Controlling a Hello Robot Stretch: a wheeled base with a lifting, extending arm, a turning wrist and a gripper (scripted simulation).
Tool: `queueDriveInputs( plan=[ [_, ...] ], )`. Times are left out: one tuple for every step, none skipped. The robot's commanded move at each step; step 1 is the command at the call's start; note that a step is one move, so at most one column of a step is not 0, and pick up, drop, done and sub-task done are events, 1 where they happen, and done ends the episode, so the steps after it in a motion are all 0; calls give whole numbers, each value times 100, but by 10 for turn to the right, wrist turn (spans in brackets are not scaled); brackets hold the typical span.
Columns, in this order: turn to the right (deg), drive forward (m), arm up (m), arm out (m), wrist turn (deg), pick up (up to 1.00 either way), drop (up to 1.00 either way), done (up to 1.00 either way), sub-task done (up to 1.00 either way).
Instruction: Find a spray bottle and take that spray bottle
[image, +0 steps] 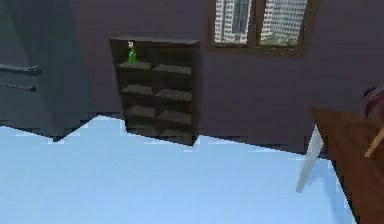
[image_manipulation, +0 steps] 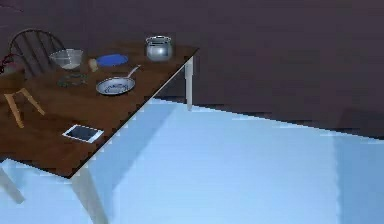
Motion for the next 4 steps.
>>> queueDriveInputs(
  plan=[
    [0,100,0,0,0,0,0,0,0],
    [30,0,0,0,0,0,0,0,0],
    [0,40,0,0,0,0,0,0,0],
    [-450,0,0,0,0,0,0,0,0]
  ],
)
